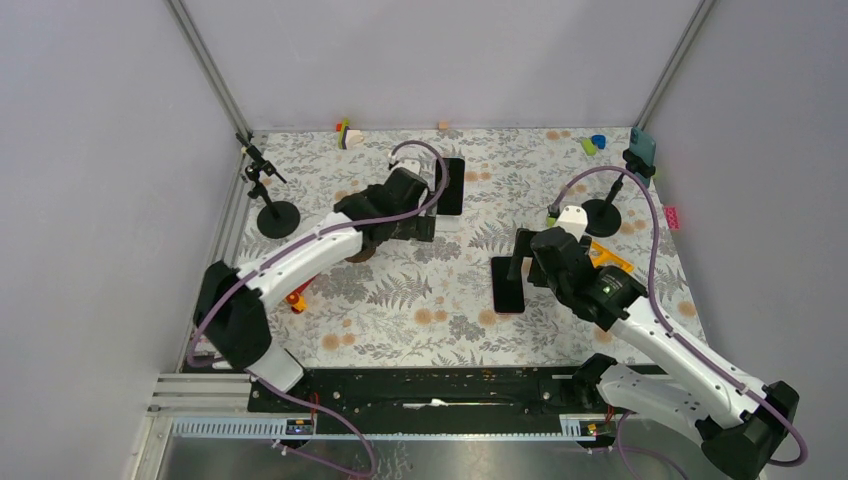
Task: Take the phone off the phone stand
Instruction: Move the phone stand to the center of the board, then remove the phone from the phone stand.
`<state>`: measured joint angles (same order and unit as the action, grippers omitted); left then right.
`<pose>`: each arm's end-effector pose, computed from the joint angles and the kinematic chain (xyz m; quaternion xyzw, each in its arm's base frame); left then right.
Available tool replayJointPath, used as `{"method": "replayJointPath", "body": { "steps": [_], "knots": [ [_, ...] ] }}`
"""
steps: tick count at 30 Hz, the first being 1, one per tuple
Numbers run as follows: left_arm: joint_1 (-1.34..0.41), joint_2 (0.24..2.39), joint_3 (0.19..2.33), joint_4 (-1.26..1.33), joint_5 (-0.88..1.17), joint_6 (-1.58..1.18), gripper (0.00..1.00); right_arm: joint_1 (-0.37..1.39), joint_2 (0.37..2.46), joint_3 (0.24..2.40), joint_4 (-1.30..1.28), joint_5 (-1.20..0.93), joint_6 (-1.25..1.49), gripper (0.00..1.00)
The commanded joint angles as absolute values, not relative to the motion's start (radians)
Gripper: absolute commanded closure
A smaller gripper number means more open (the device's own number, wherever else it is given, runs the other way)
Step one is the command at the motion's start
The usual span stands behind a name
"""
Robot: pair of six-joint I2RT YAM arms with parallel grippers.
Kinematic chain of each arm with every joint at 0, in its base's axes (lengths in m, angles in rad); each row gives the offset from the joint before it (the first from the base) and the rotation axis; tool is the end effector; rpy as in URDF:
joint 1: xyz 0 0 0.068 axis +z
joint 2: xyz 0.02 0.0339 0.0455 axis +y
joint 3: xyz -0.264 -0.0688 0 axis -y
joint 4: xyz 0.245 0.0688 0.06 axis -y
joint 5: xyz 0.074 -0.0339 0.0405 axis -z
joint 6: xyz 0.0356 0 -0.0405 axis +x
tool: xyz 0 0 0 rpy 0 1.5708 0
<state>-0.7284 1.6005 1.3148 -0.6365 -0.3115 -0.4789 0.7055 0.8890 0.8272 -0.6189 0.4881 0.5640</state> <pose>0.2647 -0.2215 0.2799 0.0675 0.9353 -0.0576 0.3426 0.1508 0.1065 0.2969 0.0418 0.8810 0.0721 0.4657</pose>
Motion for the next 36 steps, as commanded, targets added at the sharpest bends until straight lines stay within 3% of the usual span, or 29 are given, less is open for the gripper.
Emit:
{"method": "replayJointPath", "body": {
  "steps": [1, 7, 11, 18, 28, 36],
  "knots": [
    [-0.725, 1.479, 1.373, -0.646, -0.384, -0.391, 0.01, 0.698, 0.905, 0.891, -0.637, 0.509, 0.607, 0.02],
    [-0.691, 1.290, 1.319, -0.642, -0.424, -0.350, 0.01, 0.697, 0.944, 0.946, -0.639, 0.483, 0.610, 0.02],
    [-0.578, 1.157, 1.224, -0.629, -0.337, -0.386, 0.01, 0.697, 0.985, 1.018, -0.651, 0.478, 0.595, 0.02],
    [-0.454, 0.927, 1.059, -0.586, -0.367, -0.378, 0.01, 0.674, 1.064, 1.167, -0.677, 0.450, 0.549, 0.02],
    [-0.456, 0.856, 0.979, -0.678, -0.309, -0.393, 0.01, 0.661, 1.339, 1.435, -0.743, 0.435, 0.579, 0.02],
    [-0.456, 0.850, 0.938, -0.774, -0.398, -0.448, 0.01, 0.660, 1.591, 1.680, -0.743, 0.421, 0.568, 0.02]
  ]
}}
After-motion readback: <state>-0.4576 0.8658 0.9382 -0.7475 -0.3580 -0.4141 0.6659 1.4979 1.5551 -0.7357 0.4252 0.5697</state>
